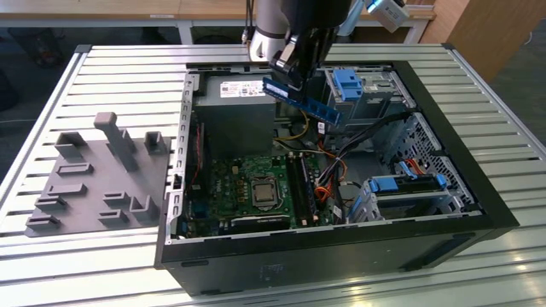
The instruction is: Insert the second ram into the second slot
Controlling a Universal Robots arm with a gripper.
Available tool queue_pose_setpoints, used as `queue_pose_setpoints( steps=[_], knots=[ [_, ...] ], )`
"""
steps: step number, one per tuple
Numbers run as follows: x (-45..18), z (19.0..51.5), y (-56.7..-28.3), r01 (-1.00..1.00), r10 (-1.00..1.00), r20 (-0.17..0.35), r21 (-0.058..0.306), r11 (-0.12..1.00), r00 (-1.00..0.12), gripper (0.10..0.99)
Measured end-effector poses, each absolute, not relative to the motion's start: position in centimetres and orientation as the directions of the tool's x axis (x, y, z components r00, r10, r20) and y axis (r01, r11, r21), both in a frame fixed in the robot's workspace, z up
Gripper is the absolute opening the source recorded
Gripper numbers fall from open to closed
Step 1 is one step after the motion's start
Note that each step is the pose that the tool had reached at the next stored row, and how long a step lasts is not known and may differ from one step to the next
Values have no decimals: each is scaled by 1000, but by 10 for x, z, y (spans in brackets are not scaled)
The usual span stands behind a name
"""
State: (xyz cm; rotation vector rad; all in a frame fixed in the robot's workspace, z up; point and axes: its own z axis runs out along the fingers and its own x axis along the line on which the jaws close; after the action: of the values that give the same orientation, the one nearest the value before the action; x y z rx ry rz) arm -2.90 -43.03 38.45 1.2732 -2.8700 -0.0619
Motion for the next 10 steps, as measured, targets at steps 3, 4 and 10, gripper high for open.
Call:
queue_pose_setpoints(
  steps=[3,4,10],
  knots=[
    [-29,384,-430,-733,-733,-15,37,679,-680,133],
    [-29,384,-430,-731,-731,-15,37,682,-683,133],
    [-29,384,-430,-713,-713,-15,37,700,-701,133]
  ],
)
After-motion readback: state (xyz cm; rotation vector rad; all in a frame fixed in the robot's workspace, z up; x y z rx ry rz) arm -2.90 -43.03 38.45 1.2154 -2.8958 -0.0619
